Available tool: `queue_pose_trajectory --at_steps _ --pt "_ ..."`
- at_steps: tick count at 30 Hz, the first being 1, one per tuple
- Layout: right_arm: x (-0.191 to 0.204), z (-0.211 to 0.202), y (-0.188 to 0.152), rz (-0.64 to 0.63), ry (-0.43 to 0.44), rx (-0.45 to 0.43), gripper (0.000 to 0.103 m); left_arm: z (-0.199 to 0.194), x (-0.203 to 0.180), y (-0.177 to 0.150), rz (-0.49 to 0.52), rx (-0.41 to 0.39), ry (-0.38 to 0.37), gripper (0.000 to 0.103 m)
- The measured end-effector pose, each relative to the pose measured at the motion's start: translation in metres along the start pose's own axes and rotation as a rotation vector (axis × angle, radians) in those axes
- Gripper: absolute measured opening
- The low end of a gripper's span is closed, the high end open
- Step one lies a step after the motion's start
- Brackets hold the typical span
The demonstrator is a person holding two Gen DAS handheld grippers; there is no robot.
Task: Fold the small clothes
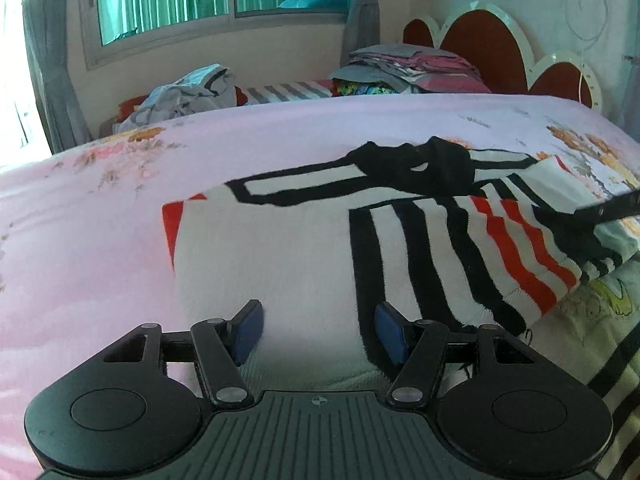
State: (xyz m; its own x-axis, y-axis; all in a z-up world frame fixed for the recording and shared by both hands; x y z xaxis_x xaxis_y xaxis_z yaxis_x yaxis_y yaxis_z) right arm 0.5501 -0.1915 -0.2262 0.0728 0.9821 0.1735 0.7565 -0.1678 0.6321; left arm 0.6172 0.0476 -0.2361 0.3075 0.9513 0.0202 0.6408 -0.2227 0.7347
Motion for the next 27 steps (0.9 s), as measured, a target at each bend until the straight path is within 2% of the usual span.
queue_pose_trajectory --at_steps 1,2,4,5,7,9,11,13,14,16,18,20,27 --pt "0.006 0.005 0.001 -0.008 0.025 0.011 0.017 0.000 0.001 -0.001 -0.002 0.000 0.001 0.062" --pt "0.008 0.007 0.000 -0.030 0.016 0.005 0.006 -0.001 0.003 -0.001 0.007 0.001 0.016 0.062" --pt "0.003 0.004 0.005 -0.062 -0.059 -0.024 0.003 0.000 0.009 -0.007 0.054 0.004 0.066 0.062" --pt "-0.004 0.004 0.004 -0.072 -0.104 -0.023 0.000 -0.001 0.012 -0.009 0.057 0.000 0.063 0.062" --pt "-0.009 0.003 0.001 -0.057 -0.110 0.004 0.001 -0.004 0.017 -0.009 0.030 0.003 0.048 0.062" --pt "-0.002 -0.015 0.008 -0.078 -0.117 -0.050 0.006 -0.014 0.016 0.000 0.029 -0.019 0.071 0.062" --pt "0.016 -0.031 0.013 -0.107 -0.060 -0.116 0.017 -0.029 0.004 0.011 0.010 -0.083 0.035 0.062" --pt "0.040 -0.028 0.006 -0.127 0.016 -0.091 0.016 -0.029 -0.015 0.014 -0.023 -0.082 -0.020 0.062" --pt "0.050 -0.022 0.001 -0.152 0.027 -0.073 0.016 -0.026 -0.023 0.012 -0.019 -0.074 -0.030 0.062" --pt "0.059 -0.010 -0.010 -0.196 -0.004 -0.049 0.017 -0.016 -0.030 0.004 -0.017 -0.036 -0.014 0.062" --pt "0.051 -0.006 -0.014 -0.179 -0.047 -0.050 0.018 -0.008 -0.022 -0.010 -0.076 0.010 -0.005 0.062" --pt "0.040 -0.001 -0.020 -0.169 -0.076 -0.029 0.017 -0.011 -0.012 -0.018 -0.131 -0.017 -0.032 0.062" --pt "0.035 -0.003 -0.016 -0.175 -0.075 0.008 0.019 -0.018 -0.016 -0.017 -0.087 -0.001 0.031 0.062"
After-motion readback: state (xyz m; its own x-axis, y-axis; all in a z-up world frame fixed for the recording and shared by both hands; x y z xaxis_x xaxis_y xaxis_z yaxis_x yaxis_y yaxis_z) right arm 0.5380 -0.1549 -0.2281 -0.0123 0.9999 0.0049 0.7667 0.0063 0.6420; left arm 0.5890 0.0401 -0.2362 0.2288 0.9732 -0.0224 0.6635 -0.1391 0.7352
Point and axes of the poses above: each gripper's, at about its wrist camera, not at the fingertips, and z roughly the way its jaws point, x to its left, y to its top, the point moved 10 cm from there along z, roughly the way its jaws point, and after that the axes turned 1 degree about y, right-handed, at the moved point
